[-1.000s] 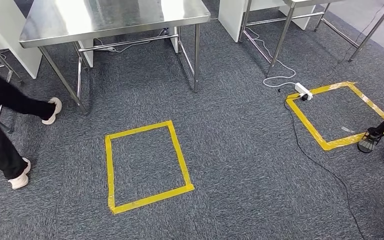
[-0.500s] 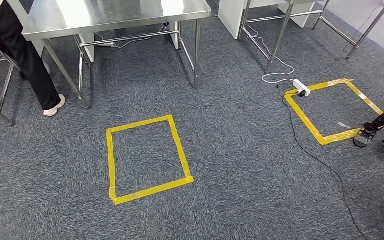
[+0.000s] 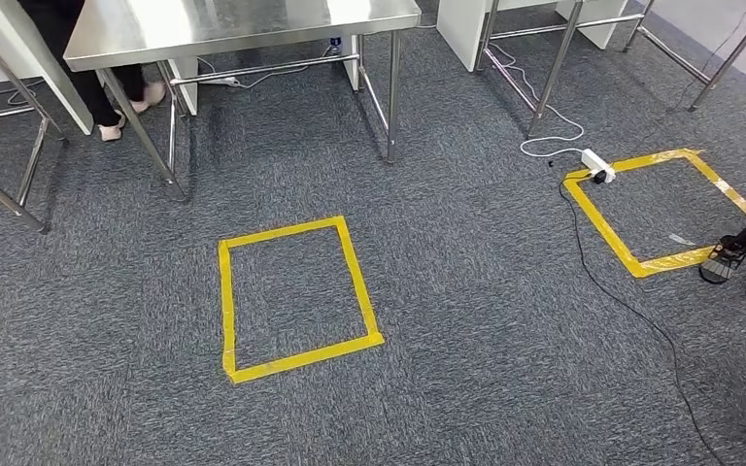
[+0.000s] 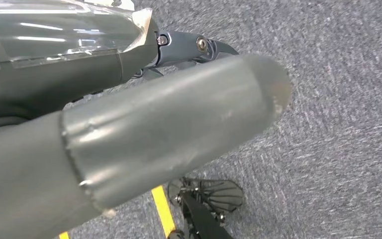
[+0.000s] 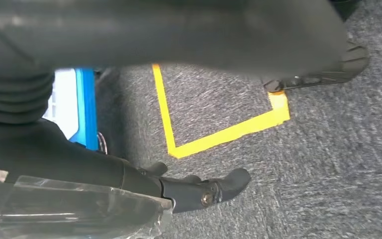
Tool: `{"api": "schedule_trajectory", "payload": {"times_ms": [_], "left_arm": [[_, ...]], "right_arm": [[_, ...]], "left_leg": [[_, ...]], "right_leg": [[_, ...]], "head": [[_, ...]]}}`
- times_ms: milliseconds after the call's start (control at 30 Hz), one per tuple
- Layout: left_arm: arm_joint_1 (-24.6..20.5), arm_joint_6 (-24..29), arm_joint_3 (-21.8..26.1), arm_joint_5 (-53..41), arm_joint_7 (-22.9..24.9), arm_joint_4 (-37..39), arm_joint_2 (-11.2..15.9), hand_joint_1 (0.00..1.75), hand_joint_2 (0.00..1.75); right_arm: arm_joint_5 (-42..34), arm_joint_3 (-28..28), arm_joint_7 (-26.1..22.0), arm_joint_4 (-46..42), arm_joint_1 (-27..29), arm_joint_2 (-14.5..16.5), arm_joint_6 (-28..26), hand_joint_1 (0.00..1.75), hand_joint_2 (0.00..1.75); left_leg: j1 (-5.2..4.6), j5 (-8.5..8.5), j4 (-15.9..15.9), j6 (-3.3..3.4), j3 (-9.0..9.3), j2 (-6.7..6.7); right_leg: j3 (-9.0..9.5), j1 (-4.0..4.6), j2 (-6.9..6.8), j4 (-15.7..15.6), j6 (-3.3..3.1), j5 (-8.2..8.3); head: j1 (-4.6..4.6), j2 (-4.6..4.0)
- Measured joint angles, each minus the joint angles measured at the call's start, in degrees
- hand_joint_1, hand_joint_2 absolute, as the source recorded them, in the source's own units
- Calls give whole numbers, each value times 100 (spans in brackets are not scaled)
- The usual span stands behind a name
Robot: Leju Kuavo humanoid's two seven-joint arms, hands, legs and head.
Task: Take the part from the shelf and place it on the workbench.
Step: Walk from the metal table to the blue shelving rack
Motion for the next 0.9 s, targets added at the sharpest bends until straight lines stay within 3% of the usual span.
{"api": "schedule_trajectory", "payload": {"times_ms": [67, 167, 200, 233, 267, 333, 400, 433, 500, 533, 600, 667, 733, 767, 800, 867, 900], "left_arm": [[3, 1, 3, -6, 1, 1, 1, 0, 0], [-1, 0, 3, -20, 2, 2, 0, 0, 0], [4, 1, 4, -20, 2, 2, 2, 0, 0], [10, 1, 4, -20, 2, 2, 3, 0, 0], [15, 2, 4, -20, 3, 2, 3, 0, 0], [13, 3, 4, -27, 3, 2, 4, 0, 0], [-14, 5, 3, -37, 5, 1, 7, 0, 0], [-24, 6, 3, -41, 6, 1, 7, 0, 0], [-16, 9, 4, -42, 11, 1, 5, 0, 0], [-5, 10, 4, -43, 15, 1, 2, 0, 0], [-1, 14, 5, -46, 28, 1, -3, 0, 0], [-8, 15, 5, -50, 38, 0, -5, 0, 0], [-4, 15, 5, -53, 53, 1, -6, 0, 0], [1, 15, 5, -55, 66, 1, -8, 0, 0], [3, 15, 5, -57, 78, 2, -13, 0, 0], [1, 15, 5, -63, 91, 2, -26, 0, 0], [-3, 15, 5, -67, 92, 1, -32, 0, 0]], "right_arm": [[4, 9, -1, 3, -1, 6, 34, 0, 0], [30, 36, -2, 9, -1, 10, 131, 0, 0], [38, 44, -2, 12, 3, 10, 164, 0, 0], [43, 50, -2, 15, 7, 10, 198, 0, 0], [48, 56, -2, 19, 10, 11, 232, 0, 0], [60, 74, -8, 22, 7, 13, 303, 0, 0], [71, 98, -28, 23, 1, 13, 357, 0, 0], [78, 109, -42, 23, -4, 13, 372, 0, 0], [90, 126, -65, 23, -13, 12, 381, 0, 0], [98, 135, -72, 23, -16, 10, 390, 0, 0], [106, 145, -80, 23, -12, 5, 417, 0, 0], [109, 147, -84, 25, 3, 1, 447, 0, 0], [119, 150, -88, 25, 20, -1, 470, 0, 0], [125, 153, -93, 25, 24, -3, 480, 0, 0], [132, 158, -98, 25, 26, -7, 484, 0, 0], [142, 174, -112, 25, 23, -16, 486, 0, 0], [146, 183, -121, 25, 21, -20, 490, 0, 0]], "left_leg": [[26, -153, 196, -51, -109, 26], [43, -710, 1209, -108, -592, 98], [44, -817, 1521, -120, -736, 104], [45, -816, 1658, -125, -796, 112], [47, -708, 1569, -122, -742, 130], [49, -335, 868, -96, -354, 288], [27, -114, 224, -56, -30, 468], [11, -88, 91, -31, 17, 504], [-13, -59, 57, 34, -18, 409], [-10, -31, 39, 76, -24, 365], [11, 37, 2, 171, -51, 273], [16, 80, 0, 222, -104, 166], [12, 106, 4, 224, -139, 39], [12, 116, 6, 215, -144, -29], [12, 125, 9, 204, -143, -100], [2, 136, 23, 169, -144, -235], [-9, 141, 33, 144, -154, -295]], "right_leg": [[-15, -33, -73, -16, -88, 37], [-65, -10, -202, -20, -196, 68], [-80, 6, -249, -18, -205, 74], [-93, 18, -298, -16, -210, 77], [-100, 26, -345, -14, -212, 78], [-95, 40, -439, -13, -210, 77], [-84, 90, -526, 3, -184, 68], [-77, 113, -571, 8, -166, 67], [-80, 134, -658, 7, -118, 72], [-99, 126, -632, 39, -91, 47], [-258, 109, -421, 384, -77, -175], [-595, 85, -205, 1144, -112, -550], [-824, 75, -156, 1704, -92, -735], [-792, 70, -146, 1679, -52, -688], [-645, 57, -122, 1405, -2, -551], [-230, 26, 50, 549, 67, -219], [-92, 14, 131, 220, 65, -106]], "head": [[-9, 0], [-23, 0], [-22, 0], [-23, 0], [-23, 0], [-25, 0], [-21, 0], [-17, 0], [-3, 0], [-2, 0], [10, 0], [22, 0], [22, 0], [23, 0], [22, 0], [26, 0], [23, 0]]}}
